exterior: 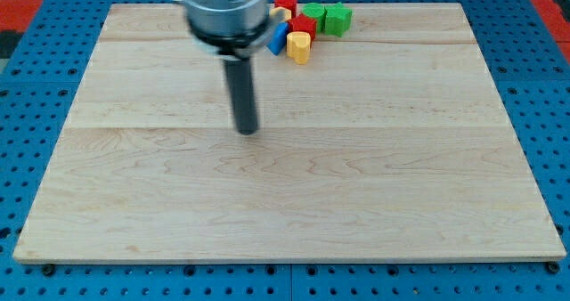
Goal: Move the green circle into the blue triangle
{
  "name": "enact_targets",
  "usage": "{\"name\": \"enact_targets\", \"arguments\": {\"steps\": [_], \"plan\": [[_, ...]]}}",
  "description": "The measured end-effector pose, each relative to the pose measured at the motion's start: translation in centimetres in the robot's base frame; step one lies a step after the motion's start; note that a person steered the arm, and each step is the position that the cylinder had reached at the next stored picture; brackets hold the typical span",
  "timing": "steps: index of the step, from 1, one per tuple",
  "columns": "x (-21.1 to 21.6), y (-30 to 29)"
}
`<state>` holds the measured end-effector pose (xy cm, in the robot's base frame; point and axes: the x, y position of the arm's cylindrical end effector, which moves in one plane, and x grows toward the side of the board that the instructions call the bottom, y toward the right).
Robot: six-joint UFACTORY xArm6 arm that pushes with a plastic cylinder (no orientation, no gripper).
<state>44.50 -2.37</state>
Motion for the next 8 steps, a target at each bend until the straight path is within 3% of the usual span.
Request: {"name": "enact_targets", "arguments": {"steps": [1, 2, 4, 5, 6, 7, 8], "plan": [[-2.4, 9.2], [-9.9, 14.9], [-22.7, 18.3], [-25.4, 18.1], [-25.4, 13.3], [-25.1, 6.5], [-22.2, 5.0]]}}
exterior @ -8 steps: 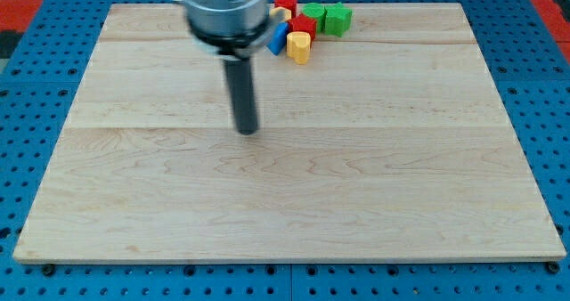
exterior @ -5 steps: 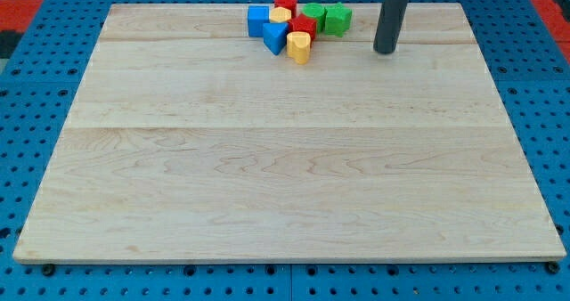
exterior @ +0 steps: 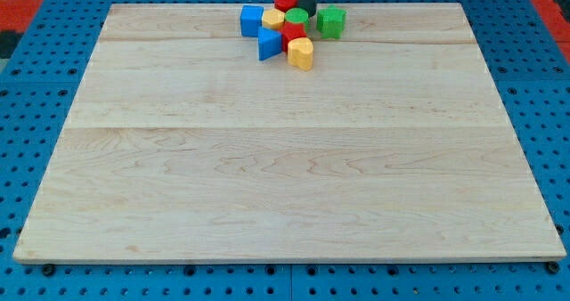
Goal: Move the green circle into the blue triangle
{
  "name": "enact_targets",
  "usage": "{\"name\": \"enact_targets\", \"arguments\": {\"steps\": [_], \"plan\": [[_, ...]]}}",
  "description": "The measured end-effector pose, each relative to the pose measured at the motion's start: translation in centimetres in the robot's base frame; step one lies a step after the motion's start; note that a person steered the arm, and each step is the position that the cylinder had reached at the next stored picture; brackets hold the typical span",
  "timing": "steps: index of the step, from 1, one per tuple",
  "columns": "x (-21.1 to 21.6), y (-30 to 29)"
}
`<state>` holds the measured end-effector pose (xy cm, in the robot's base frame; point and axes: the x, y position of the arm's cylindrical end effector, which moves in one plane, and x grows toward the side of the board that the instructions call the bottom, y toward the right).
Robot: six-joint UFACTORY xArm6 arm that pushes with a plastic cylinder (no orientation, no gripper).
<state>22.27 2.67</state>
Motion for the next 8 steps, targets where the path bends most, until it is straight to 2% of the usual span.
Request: {"name": "enact_targets", "arguments": {"steps": [2, 4, 5, 6, 8], "plan": [[4.0, -5.3], [9.8, -10.2], [8.8, -10.7], [7.1, -9.5], [6.0, 5.3]]}}
